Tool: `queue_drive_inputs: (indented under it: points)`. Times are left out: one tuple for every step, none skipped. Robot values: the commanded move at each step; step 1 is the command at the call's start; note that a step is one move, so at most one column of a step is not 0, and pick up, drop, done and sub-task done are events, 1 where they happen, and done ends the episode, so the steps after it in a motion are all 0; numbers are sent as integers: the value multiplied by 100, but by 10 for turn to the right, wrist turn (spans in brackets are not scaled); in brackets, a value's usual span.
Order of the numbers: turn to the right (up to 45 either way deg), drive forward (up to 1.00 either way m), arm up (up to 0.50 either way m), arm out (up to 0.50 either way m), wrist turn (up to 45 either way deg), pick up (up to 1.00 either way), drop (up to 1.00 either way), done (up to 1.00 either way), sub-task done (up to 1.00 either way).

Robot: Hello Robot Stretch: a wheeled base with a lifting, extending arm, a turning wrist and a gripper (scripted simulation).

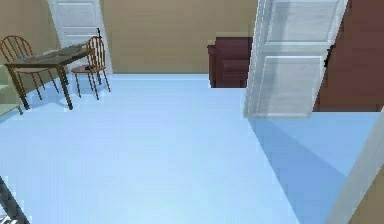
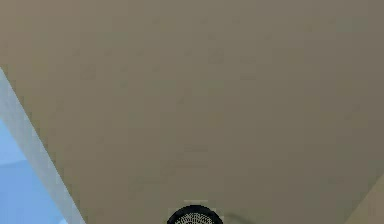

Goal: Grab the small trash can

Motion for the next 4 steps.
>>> queue_drive_inputs:
  points:
    - [0, 0, 32, 0, 0, 0, 0, 0, 0]
    - [0, 0, 0, 10, 0, 0, 0, 0, 0]
    - [0, 0, 0, 0, 450, 0, 0, 0, 0]
    - [0, 0, 0, 0, 450, 0, 0, 0, 0]
